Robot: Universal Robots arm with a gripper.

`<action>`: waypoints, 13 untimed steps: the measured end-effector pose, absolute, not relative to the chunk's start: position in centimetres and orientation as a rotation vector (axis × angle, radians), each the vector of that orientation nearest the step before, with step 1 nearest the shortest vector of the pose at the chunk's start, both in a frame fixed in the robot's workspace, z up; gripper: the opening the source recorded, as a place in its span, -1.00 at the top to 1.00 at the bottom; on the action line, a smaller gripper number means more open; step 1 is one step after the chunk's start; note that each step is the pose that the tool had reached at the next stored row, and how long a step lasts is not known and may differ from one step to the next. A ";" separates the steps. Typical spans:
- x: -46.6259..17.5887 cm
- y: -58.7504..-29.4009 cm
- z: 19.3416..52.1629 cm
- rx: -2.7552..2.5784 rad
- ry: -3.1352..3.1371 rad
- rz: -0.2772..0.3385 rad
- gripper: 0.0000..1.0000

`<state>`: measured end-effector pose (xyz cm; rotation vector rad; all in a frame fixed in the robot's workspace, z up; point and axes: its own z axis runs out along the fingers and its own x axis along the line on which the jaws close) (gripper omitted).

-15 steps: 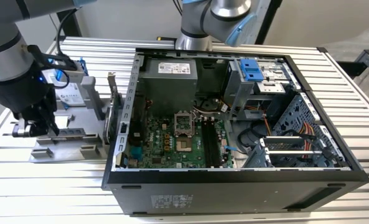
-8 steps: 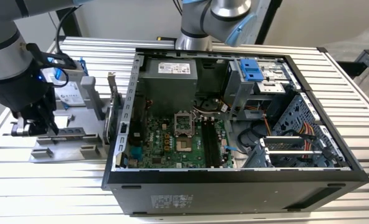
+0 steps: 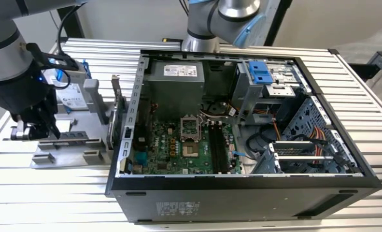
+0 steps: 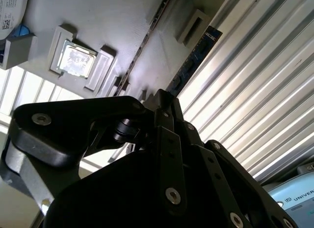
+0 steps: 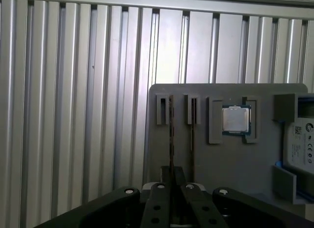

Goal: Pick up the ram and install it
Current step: 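Pick up the ram and move it above insertion slot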

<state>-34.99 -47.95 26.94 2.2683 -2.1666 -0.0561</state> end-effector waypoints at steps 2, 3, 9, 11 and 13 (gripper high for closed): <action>-35.0 -48.0 27.0 2.268 -2.167 -0.056 1.00; -35.0 -48.0 27.0 2.268 -2.167 -0.056 1.00; -35.0 -48.0 27.2 2.268 -2.167 -0.056 1.00; -35.0 -48.0 27.3 2.268 -2.167 -0.056 1.00; -35.0 -48.0 27.3 2.268 -2.167 -0.056 1.00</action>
